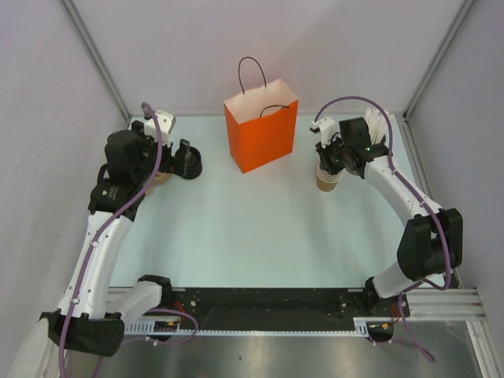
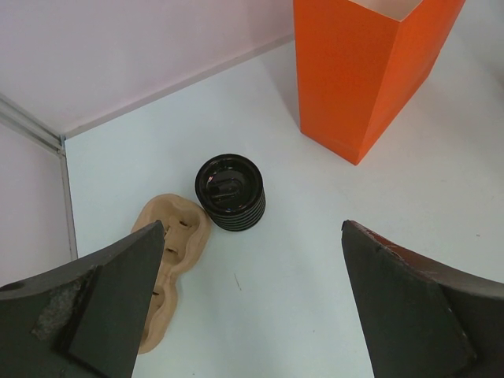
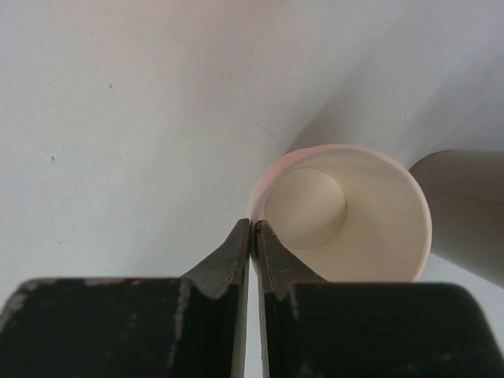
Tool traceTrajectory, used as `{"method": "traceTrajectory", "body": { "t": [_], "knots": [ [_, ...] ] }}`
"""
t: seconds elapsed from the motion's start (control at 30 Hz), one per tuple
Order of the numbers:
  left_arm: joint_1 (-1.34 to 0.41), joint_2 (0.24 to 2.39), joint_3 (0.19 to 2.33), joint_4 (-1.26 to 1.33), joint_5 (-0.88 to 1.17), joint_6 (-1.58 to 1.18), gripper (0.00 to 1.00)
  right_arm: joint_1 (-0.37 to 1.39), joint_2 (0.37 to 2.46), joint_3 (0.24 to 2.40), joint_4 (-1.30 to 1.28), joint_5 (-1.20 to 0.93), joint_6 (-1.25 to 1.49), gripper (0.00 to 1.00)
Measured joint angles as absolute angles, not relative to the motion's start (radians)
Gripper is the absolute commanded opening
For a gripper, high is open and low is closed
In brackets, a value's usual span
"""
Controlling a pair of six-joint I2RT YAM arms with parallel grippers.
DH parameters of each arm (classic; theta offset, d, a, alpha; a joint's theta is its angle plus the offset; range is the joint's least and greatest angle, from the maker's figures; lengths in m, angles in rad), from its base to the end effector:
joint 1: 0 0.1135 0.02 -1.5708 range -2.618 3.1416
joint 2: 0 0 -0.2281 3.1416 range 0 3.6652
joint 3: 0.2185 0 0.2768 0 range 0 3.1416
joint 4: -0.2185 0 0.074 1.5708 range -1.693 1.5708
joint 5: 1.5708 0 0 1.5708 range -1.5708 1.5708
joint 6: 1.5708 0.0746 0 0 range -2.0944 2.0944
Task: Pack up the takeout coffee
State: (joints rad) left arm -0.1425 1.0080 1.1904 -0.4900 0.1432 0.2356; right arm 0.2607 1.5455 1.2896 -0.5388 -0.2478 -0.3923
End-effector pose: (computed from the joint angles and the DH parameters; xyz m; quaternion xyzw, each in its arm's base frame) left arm 0.2896 -0.0523 0.3697 0.1928 0.7827 -0.0303 0.5910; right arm 0.3753 0.1191 0.2268 -0.3389 0.8550 0.0895 0.3822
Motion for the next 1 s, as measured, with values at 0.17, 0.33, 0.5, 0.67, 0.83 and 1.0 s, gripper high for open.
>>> {"method": "traceTrajectory", "body": {
  "t": [0.17,0.33,0.5,0.67,0.83,1.0],
  "knots": [
    [-0.142,1.008,1.190,-0.488,0.143,0.235,0.99,0.267,1.546,1.290,-0.529,-0.231,-0.392,0.04],
    [-0.142,1.009,1.190,-0.488,0.143,0.234,1.00,0.283,1.544,1.288,-0.524,-0.200,-0.392,0.02],
    [-0.142,1.010,1.190,-0.488,0.143,0.234,0.99,0.299,1.534,1.282,-0.509,-0.169,-0.393,0.00],
    [-0.142,1.010,1.190,-0.488,0.143,0.233,0.99,0.319,1.501,1.279,-0.494,-0.130,-0.400,0.00],
    [-0.142,1.010,1.190,-0.488,0.143,0.232,0.99,0.331,1.457,1.279,-0.480,-0.088,-0.421,0.00],
    [-0.142,1.013,1.190,-0.488,0.142,0.227,0.99,0.347,1.409,1.280,-0.478,-0.047,-0.460,0.00]
  ]
}}
